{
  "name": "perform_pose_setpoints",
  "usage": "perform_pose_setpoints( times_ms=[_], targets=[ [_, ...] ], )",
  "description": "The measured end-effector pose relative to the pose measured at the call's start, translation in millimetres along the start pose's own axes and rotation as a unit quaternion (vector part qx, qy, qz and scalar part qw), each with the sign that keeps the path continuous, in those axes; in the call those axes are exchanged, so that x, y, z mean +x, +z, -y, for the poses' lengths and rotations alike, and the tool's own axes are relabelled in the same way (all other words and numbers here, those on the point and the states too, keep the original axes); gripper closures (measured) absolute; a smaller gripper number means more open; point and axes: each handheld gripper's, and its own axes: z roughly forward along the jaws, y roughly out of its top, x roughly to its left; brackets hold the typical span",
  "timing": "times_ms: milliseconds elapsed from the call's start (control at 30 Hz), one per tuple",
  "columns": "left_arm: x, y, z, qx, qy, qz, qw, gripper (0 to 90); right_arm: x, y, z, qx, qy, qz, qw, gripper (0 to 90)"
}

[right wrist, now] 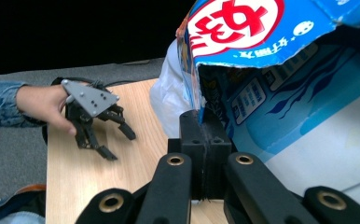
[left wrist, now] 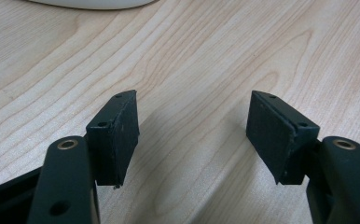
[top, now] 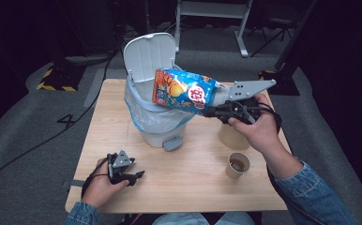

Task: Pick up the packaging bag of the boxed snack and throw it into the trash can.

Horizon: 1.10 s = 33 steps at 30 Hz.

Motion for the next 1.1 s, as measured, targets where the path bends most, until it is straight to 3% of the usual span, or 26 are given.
perform_pose_setpoints(
  times_ms=[167, 467, 667, 767, 1100],
  targets=[
    [0.1, 0.0, 0.0, 0.0, 0.0, 0.001, 1.0, 34.5, -12.6, 15.6, -5.1, 0.0, 0.023, -0.005, 0.9997, 90.0],
    [0.1, 0.0, 0.0, 0.0, 0.0, 0.001, 1.0, 34.5, -19.2, 26.7, -9.4, -0.004, 0.043, -0.001, 0.9991, 86.7],
    [0.1, 0.0, 0.0, 0.0, 0.0, 0.001, 1.0, 34.5, -21.4, 30.7, -10.4, -0.015, 0.06, 0.011, 0.998, 69.2],
    [0.1, 0.0, 0.0, 0.0, 0.0, 0.001, 1.0, 34.3, -22.6, 32.0, -12.1, -0.021, 0.065, 0.014, 0.9976, 66.3],
    [0.1, 0.0, 0.0, 0.0, 0.001, 0.002, 1.0, 34.3, -18.9, 35.2, -31.7, -0.03, 0.044, 0.034, 0.998, 51.5]
  ],
)
